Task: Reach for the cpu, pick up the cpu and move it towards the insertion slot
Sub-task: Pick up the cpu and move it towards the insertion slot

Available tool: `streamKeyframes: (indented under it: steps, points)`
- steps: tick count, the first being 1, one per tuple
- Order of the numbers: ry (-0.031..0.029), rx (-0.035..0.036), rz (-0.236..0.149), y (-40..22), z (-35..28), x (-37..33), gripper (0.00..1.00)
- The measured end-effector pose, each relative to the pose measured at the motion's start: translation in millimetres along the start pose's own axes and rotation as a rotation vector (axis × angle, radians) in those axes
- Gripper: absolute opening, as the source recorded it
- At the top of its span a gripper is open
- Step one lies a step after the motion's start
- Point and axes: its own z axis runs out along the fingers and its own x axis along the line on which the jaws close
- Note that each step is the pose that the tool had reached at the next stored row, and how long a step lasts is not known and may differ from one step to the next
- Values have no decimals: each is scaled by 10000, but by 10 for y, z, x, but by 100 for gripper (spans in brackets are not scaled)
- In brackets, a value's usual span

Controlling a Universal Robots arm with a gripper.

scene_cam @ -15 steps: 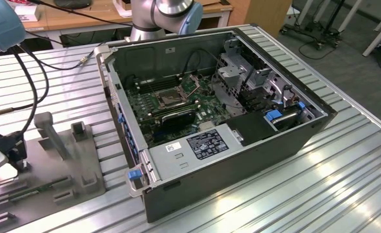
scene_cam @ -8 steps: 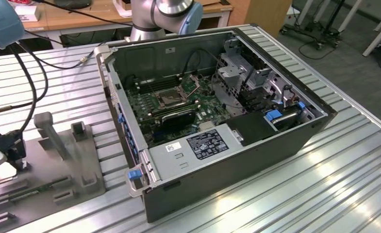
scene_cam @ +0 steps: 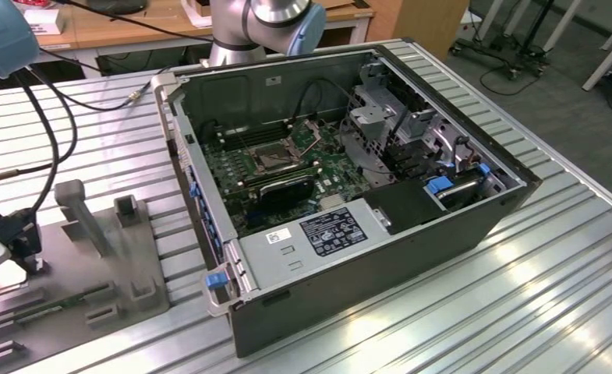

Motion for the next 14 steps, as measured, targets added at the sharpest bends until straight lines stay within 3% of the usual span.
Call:
streamKeyframes:
  steps: [14]
  points:
    - [0, 0, 0, 5, -115, -4, 55]
